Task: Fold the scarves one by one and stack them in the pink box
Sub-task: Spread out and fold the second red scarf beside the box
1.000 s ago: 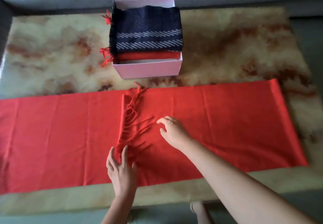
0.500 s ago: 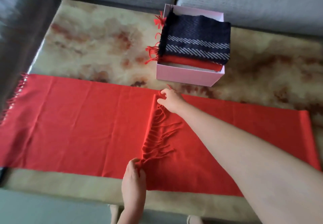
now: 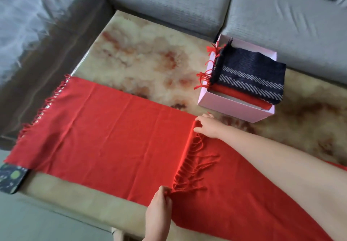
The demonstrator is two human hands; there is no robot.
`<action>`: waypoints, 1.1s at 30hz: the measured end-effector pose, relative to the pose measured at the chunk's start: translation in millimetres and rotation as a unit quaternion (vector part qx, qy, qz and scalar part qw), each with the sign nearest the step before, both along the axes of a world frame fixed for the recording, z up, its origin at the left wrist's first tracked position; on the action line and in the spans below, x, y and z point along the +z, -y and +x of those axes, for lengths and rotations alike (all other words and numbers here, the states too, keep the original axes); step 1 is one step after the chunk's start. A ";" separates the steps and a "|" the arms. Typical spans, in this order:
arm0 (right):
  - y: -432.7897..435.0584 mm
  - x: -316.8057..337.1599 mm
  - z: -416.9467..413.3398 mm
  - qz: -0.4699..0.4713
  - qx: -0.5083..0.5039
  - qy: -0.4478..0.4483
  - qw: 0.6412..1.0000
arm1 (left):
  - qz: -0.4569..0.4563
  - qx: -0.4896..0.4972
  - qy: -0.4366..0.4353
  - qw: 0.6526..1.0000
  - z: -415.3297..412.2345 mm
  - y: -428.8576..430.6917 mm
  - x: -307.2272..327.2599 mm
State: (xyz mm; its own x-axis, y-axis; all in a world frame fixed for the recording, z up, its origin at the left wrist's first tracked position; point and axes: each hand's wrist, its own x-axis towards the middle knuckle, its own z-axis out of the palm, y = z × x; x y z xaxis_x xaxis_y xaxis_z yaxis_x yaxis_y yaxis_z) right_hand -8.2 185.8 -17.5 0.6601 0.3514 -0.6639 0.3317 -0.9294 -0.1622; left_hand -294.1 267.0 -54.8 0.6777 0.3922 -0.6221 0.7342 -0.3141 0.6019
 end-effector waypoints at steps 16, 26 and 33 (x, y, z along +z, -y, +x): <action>-22.9 -5.3 11.5 0.119 -0.149 -0.003 0.982 | -0.068 0.126 -0.002 0.990 -18.7 -10.8 -9.8; -73.9 10.4 25.2 0.152 -0.160 0.018 0.975 | -0.144 0.262 0.069 0.952 -11.7 -54.7 -1.1; -145.4 13.2 21.6 0.185 -0.164 -0.007 0.969 | -0.088 0.352 0.143 0.921 -16.0 -117.8 3.0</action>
